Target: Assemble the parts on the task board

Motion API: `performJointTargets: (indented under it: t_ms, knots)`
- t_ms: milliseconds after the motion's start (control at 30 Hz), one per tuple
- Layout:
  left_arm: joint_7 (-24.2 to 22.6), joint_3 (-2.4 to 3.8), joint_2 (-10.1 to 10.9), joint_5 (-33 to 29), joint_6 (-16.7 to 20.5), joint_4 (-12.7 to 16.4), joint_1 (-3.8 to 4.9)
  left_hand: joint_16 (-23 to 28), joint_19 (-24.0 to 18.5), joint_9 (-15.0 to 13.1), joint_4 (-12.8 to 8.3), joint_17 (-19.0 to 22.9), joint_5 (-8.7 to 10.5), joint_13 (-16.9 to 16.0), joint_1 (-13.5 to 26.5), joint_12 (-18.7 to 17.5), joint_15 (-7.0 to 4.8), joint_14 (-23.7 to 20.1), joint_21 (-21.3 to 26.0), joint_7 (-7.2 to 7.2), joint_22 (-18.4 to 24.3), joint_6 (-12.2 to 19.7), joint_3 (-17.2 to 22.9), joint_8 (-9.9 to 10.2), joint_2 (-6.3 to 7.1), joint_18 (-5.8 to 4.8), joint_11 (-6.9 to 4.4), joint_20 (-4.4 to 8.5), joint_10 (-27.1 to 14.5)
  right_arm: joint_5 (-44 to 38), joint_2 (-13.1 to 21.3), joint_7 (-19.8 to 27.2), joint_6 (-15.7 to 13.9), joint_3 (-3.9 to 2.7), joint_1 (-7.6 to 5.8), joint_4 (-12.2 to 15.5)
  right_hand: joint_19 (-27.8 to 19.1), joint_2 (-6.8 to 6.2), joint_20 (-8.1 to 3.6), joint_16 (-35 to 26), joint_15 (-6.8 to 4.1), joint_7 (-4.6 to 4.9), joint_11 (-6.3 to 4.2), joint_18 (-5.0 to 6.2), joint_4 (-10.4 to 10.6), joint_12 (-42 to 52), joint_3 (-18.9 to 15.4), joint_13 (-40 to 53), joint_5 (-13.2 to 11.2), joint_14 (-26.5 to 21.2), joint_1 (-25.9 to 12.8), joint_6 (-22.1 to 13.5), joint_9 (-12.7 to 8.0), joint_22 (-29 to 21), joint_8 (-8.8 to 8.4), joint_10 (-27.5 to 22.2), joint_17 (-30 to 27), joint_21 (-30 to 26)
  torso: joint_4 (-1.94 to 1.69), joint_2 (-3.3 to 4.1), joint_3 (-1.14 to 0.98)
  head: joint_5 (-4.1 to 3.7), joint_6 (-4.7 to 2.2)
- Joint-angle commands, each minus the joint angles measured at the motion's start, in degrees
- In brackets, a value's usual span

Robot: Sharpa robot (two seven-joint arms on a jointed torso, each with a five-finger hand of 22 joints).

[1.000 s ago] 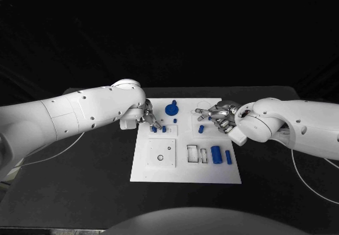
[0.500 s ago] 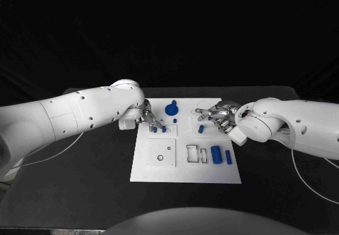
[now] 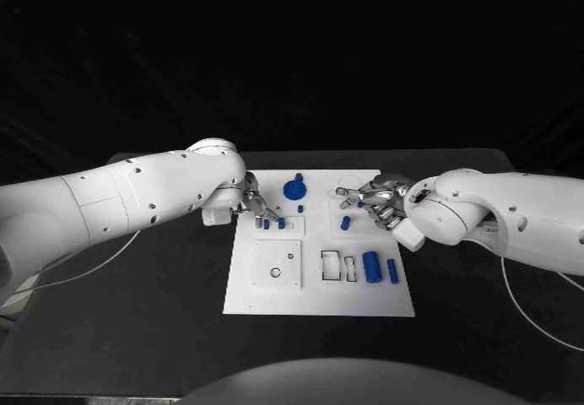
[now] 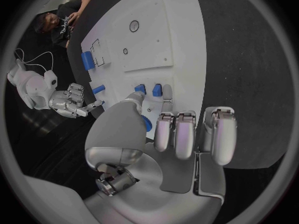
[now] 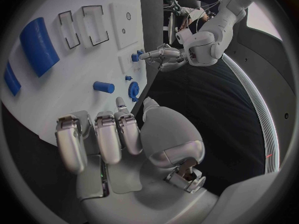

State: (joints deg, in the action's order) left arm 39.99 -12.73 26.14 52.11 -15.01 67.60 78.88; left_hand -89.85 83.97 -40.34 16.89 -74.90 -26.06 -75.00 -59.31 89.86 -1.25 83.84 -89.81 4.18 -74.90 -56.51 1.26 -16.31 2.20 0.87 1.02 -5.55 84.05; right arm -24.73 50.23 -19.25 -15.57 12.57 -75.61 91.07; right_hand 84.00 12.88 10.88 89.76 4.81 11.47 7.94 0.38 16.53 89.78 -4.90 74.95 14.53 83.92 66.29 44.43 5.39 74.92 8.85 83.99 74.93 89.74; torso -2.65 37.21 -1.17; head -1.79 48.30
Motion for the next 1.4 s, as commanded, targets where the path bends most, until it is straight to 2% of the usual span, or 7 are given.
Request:
performJointTargets:
  t_ms: [33,500,633,833,967,1067,1400]
  knots:
    - [-0.35,0.11,0.77,0.52,3.11,1.01,0.04,-0.15,6.03,-0.11,-0.07,-15.10,0.02,-15.00,0.56,0.14,0.22,6.16,-0.19,0.10,-15.09,-0.37,-0.61,-0.27,-0.20,-0.87,0.12,-0.36,5.95,-0.14,0.01,0.21,0.95,0.01,0.04,0.02,6.00,-0.10,0.48,0.24,0.33,0.80,0.39,-0.38,0.04,0.22,-0.24,15.05,0.34,6.08,0.54,-0.25,0.06,15.08,0.07,6.01,15.07,0.26,-0.03,0.01,0.00,-0.09,-0.12]
    - [-16.14,1.23,6.29,-0.46,20.21,5.74,2.37,-0.15,3.96,0.34,-0.61,-15.10,3.03,-15.00,-2.89,0.14,0.27,6.16,1.53,0.45,-14.34,0.87,-3.25,0.01,-0.24,-0.30,0.09,-0.24,5.95,-0.11,0.13,0.43,0.73,0.01,0.07,0.04,6.00,-0.10,0.48,0.24,0.33,0.80,0.39,-0.38,0.04,0.22,-0.24,15.05,0.34,6.08,0.54,-0.25,0.06,15.08,0.07,6.01,15.07,0.26,0.05,0.05,-0.05,-0.20,-0.48]
    - [-27.24,0.85,7.78,-5.01,28.08,7.39,2.40,-0.15,-1.74,3.48,0.37,-15.10,2.61,15.64,-8.73,-35.41,0.57,6.16,6.50,0.76,-12.30,2.57,-2.87,2.20,-0.41,1.19,1.13,-0.53,-26.41,-0.09,0.27,1.06,0.20,0.01,0.07,0.17,6.00,-0.04,0.50,0.24,0.34,0.81,0.40,-0.38,0.05,0.22,-0.30,15.05,0.33,6.08,0.61,-0.28,0.08,15.08,0.14,6.01,15.07,0.26,0.01,0.09,-0.01,-0.35,-0.59]
    - [-40.83,0.34,8.68,-8.92,35.66,8.74,1.28,3.81,-10.61,10.15,-0.06,-10.82,1.36,37.89,-17.59,-59.87,2.30,2.16,16.22,3.09,-8.53,3.93,0.22,6.45,-0.28,3.41,2.77,-1.44,-30.73,-0.01,0.47,2.55,-0.69,0.01,0.08,0.29,6.00,-0.04,0.50,0.24,0.35,0.81,0.40,-0.38,0.05,0.22,-0.31,15.05,0.34,6.08,0.62,-0.27,0.08,15.08,0.16,6.01,15.07,0.26,-0.06,0.05,-0.01,-0.14,-0.74]
    - [-48.54,0.14,8.35,-9.08,37.68,8.37,0.00,8.85,-10.64,15.03,0.05,-5.46,1.82,48.52,-21.80,-70.95,3.74,-1.27,17.78,4.94,-7.95,5.23,0.40,10.06,1.83,3.53,5.10,-2.78,-34.59,0.19,0.48,3.33,-0.94,0.01,0.08,0.37,6.00,-0.03,0.50,0.24,0.35,0.81,0.40,-0.38,0.05,0.22,-0.31,15.05,0.34,6.08,0.62,-0.26,0.09,15.08,0.17,6.01,15.07,0.26,-0.05,0.04,0.04,-0.13,-0.91]
    - [-51.96,-0.03,7.73,-5.68,38.93,7.62,-0.91,0.88,2.23,17.76,-0.25,-13.82,2.43,54.24,-24.05,-74.15,3.43,5.38,4.05,4.23,-13.49,2.24,0.95,10.91,2.17,0.25,4.72,-2.81,-30.58,0.26,0.49,3.99,-1.09,0.01,0.09,0.43,6.00,-0.02,0.50,0.24,0.35,0.81,0.40,-0.38,0.05,0.22,-0.32,15.05,0.34,6.08,0.63,-0.25,0.09,15.08,0.19,6.01,15.07,0.26,-0.07,0.00,0.03,-0.20,-0.93]
    - [-53.07,-0.36,5.18,12.43,37.93,5.41,-3.69,-0.15,6.03,24.08,-0.22,-15.10,16.13,65.15,-32.96,-81.53,3.29,6.16,-0.19,2.57,-15.10,0.34,6.14,12.69,2.18,-0.87,4.82,-2.60,-27.28,0.09,0.65,7.59,-2.74,0.01,0.10,0.63,6.00,0.03,0.52,0.24,0.36,0.79,0.40,-0.38,0.14,0.22,-0.52,15.05,0.15,6.08,0.56,-0.04,0.18,15.08,0.46,6.01,15.07,0.26,0.04,0.07,0.02,-0.12,-1.09]
